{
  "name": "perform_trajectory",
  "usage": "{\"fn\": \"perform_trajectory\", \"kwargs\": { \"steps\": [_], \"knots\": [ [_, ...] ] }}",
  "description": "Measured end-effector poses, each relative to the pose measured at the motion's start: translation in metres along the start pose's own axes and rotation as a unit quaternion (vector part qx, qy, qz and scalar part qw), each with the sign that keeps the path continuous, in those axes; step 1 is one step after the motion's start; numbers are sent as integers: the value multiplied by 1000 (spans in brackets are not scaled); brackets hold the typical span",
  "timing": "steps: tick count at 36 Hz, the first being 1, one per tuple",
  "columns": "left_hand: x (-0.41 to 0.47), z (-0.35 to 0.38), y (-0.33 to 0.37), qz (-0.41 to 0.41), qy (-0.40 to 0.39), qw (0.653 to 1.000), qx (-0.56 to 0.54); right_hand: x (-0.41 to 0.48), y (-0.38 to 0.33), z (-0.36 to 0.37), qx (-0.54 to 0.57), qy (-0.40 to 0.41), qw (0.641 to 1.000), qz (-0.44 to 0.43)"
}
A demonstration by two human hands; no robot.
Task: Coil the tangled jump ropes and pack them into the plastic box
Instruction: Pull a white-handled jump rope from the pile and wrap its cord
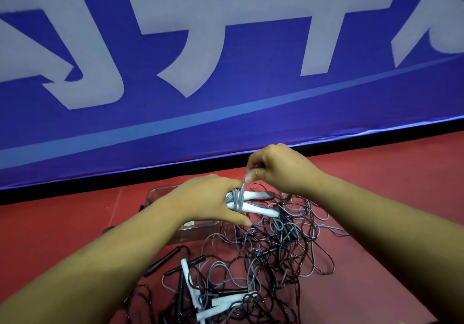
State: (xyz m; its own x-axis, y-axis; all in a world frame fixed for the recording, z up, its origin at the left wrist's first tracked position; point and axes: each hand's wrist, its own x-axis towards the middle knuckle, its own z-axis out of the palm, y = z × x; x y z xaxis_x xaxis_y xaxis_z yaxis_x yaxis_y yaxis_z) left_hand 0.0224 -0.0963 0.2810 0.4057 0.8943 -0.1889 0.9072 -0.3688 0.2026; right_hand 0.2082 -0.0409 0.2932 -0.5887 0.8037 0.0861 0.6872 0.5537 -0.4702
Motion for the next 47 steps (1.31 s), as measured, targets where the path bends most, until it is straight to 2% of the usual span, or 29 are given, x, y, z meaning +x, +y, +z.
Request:
{"fn": "perform_trajectory", "kwargs": {
  "steps": [4,9,14,18,20,24,27,31,35,39,43,47],
  "knots": [
    [0,0,5,8,15,999,-34,3,14,0,94,10,995,25],
    [-3,2,9,18,7,997,-69,-1,23,3,216,-43,975,36],
    [-7,0,16,38,39,986,-158,-8,37,18,378,-74,920,68],
    [-7,-5,16,4,123,966,-228,-11,36,31,474,-89,874,69],
    [-9,-9,14,-10,148,955,-256,-9,33,36,476,-87,869,104],
    [-9,-11,9,12,153,949,-276,-8,27,42,469,-132,863,131],
    [-5,-10,0,-38,177,941,-287,-9,23,41,493,-148,844,148],
    [-1,-12,-16,-98,197,927,-304,-12,14,39,464,-158,859,143],
    [0,-7,-32,-141,160,931,-296,-14,7,35,414,-161,886,131],
    [1,-4,-43,-162,107,943,-271,-13,1,26,325,-150,925,127],
    [1,-4,-44,-158,70,967,-185,-8,-8,20,195,-127,971,57],
    [4,3,-41,-139,13,983,-123,-4,-19,20,50,-113,992,-12]
  ]
}}
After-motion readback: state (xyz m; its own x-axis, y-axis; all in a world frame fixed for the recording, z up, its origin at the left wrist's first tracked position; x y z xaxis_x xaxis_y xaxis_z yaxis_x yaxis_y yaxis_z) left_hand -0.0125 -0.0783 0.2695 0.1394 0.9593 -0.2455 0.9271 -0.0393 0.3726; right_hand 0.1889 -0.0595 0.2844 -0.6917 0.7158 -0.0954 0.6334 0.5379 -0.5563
